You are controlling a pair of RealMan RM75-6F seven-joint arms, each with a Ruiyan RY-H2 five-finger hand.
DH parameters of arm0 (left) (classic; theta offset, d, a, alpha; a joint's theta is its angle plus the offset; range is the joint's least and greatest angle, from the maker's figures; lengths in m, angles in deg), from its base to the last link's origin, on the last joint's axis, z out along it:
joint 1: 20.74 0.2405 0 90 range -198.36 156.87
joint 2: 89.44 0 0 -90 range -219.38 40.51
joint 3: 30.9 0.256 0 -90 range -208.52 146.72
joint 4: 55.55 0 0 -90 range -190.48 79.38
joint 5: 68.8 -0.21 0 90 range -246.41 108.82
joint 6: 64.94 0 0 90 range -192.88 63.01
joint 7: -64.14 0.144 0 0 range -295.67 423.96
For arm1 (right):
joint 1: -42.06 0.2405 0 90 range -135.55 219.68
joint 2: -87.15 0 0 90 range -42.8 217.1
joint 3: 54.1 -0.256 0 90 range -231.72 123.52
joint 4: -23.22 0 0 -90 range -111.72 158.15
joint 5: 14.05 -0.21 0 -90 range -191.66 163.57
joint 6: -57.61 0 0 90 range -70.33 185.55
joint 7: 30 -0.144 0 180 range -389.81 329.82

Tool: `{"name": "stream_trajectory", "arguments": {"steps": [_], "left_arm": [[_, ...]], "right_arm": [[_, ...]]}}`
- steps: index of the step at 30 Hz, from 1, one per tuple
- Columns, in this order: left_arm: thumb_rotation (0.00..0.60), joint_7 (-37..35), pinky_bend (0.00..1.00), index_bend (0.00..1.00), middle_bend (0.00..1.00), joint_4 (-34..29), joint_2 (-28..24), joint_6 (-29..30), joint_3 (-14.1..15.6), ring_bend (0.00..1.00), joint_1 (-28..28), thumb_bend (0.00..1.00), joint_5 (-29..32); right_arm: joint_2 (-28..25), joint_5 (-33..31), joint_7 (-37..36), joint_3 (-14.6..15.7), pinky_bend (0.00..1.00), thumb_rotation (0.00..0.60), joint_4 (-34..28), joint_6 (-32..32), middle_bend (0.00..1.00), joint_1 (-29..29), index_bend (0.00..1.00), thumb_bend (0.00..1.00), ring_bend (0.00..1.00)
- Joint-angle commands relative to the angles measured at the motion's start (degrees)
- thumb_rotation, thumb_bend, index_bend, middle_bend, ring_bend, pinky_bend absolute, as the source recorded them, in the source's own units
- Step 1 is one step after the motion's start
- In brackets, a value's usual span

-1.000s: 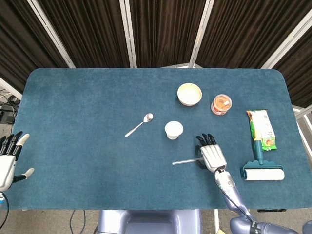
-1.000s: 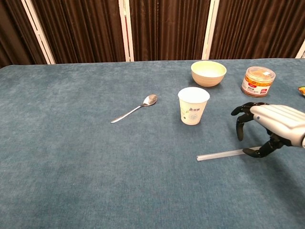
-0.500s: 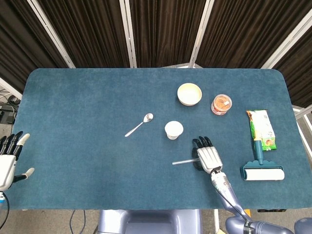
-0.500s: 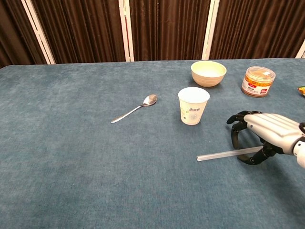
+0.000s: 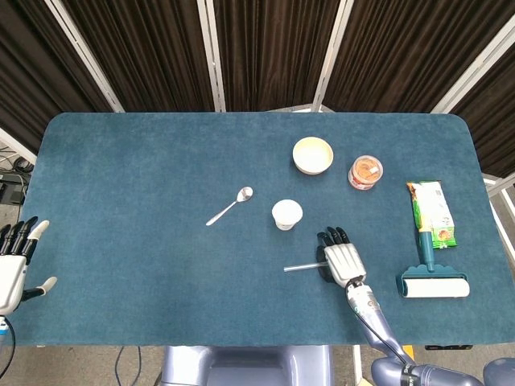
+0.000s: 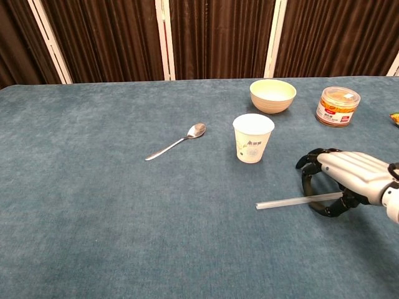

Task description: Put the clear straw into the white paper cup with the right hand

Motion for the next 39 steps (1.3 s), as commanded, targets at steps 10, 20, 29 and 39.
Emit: {"name": "stream_trajectory", "arguments": {"steps": [10, 20, 29, 39], "left_arm": [[0.600, 0.1, 0.00, 0.00, 0.00, -0.1, 0.0, 0.0, 0.0, 0.00, 0.0, 0.17, 0.1], [0.600, 0.5, 0.00, 0.00, 0.00, -0.1, 0.1, 0.1, 0.0, 0.00, 0.0, 0.17, 0.1], [0.600, 1.1, 0.00, 0.00, 0.00, -0.4, 0.1, -0.7, -0.3, 0.00, -0.4, 0.17, 0.9], [0.600, 1.6, 0.00, 0.00, 0.00, -0.9, -0.2, -1.8, -0.6, 0.00, -1.0, 0.17, 1.8]], "right_arm": [[-3.5, 1.8, -1.8, -2.7, 0.00, 0.600, -8.0, -3.1, 0.16, 0.7, 0.56, 0.40, 0.00], [-6.2, -9.8, -18.9, -19.1, 0.00, 0.600, -21.1, -3.8, 0.17, 2.7, 0.56, 0.40, 0.00], [-3.3, -27.0, -36.9, -32.3, 0.00, 0.600, -19.1, 3.7, 0.18, 7.1, 0.56, 0.41, 0.00], [2.6, -31.0, -43.7, -31.5, 0.00, 0.600, -9.4, 7.8, 0.19, 10.5, 0.57, 0.41, 0.00]]}}
